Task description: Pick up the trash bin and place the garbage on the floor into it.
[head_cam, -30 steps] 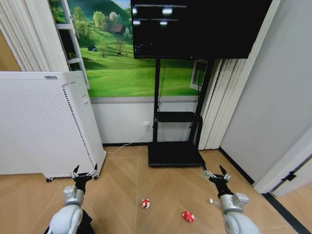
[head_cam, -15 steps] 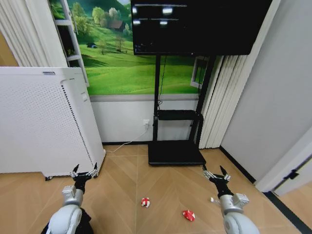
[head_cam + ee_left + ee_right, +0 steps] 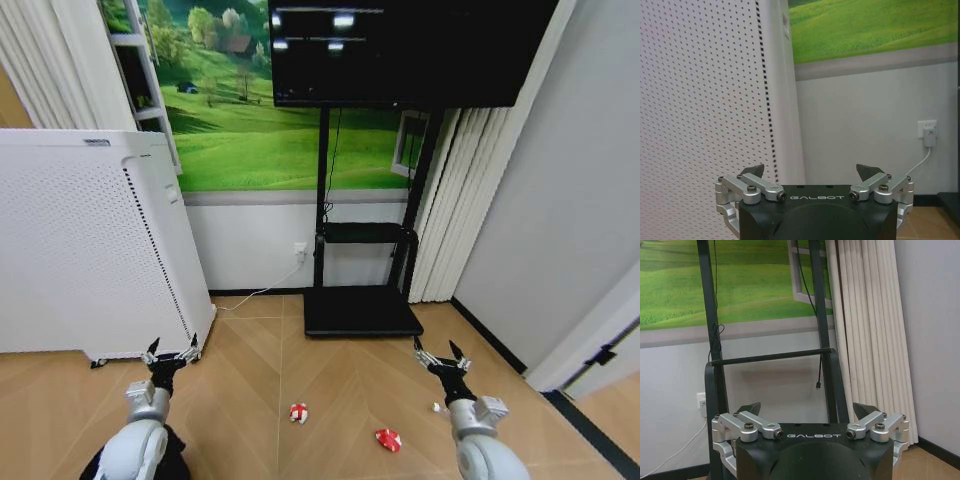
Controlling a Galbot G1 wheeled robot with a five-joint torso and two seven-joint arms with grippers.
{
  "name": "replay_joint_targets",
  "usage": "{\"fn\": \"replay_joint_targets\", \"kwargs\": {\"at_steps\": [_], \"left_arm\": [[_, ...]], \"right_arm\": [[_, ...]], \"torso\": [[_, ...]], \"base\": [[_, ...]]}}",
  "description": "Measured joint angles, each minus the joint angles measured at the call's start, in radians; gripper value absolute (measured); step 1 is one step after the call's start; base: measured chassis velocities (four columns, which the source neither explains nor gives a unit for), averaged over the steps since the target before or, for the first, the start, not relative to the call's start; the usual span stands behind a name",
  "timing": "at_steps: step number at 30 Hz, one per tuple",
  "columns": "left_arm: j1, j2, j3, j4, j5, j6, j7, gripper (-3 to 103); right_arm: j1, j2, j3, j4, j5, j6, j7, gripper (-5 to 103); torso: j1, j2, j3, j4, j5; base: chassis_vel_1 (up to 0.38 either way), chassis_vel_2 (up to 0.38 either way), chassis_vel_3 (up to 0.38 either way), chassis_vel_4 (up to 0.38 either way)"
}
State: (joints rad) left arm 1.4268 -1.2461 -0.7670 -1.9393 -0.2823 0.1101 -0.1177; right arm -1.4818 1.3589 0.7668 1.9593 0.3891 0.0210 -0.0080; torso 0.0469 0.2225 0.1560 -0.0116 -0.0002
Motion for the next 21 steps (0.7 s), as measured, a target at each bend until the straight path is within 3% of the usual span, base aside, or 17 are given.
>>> {"fn": "replay_joint_targets", "kwargs": {"at_steps": [2, 10, 12, 17, 19, 20, 21], "left_arm": [[0.118, 0.059, -0.057, -0.109, -0.005, 0.069, -0.06, 100], [0.374, 0.164, -0.251, -0.199, -0.041, 0.083, -0.067, 100], [0.449, 0.188, -0.297, -0.203, -0.054, 0.061, -0.062, 100], [0.494, 0.195, -0.319, -0.189, -0.056, 0.031, -0.053, 103], [0.533, 0.184, -0.323, -0.153, -0.058, -0.037, -0.024, 100], [0.533, 0.184, -0.323, -0.153, -0.058, -0.037, -0.024, 100], [0.547, 0.171, -0.331, -0.12, -0.053, -0.102, 0.017, 99]], "right_arm": [[0.004, -0.014, 0.008, 0.001, 0.012, -0.005, 0.012, 100], [0.007, -0.033, 0.015, 0.017, 0.04, -0.012, 0.027, 100], [0.013, -0.039, 0.016, 0.024, 0.05, -0.015, 0.035, 100], [0.016, -0.046, 0.021, 0.028, 0.062, -0.015, 0.039, 100], [0.017, -0.06, 0.032, 0.032, 0.077, -0.015, 0.042, 100], [0.017, -0.06, 0.032, 0.032, 0.077, -0.015, 0.042, 100], [0.017, -0.071, 0.039, 0.032, 0.087, -0.015, 0.042, 100]], "torso": [[0.0, 0.001, 0.0, 0.0005, 0.0001], [0.0, 0.004, 0.003, 0.0005, 0.0002], [0.001, 0.005, 0.003, 0.0006, 0.0003], [0.001, 0.005, 0.004, 0.0001, 0.0003], [0.001, 0.006, 0.004, 0.0002, -0.0001], [0.001, 0.006, 0.004, 0.0002, -0.0001], [0.002, 0.007, 0.005, 0.0001, -0.0001]], "base": [[0.0, 0.0, 0.0, 0.0], [0.0, 0.0, 0.0, 0.0], [0.0, 0.0, 0.0, 0.0], [0.0, 0.0, 0.0, 0.0], [0.0, 0.0, 0.0, 0.0], [0.0, 0.0, 0.0, 0.0], [0.0, 0.0, 0.0, 0.0]]}}
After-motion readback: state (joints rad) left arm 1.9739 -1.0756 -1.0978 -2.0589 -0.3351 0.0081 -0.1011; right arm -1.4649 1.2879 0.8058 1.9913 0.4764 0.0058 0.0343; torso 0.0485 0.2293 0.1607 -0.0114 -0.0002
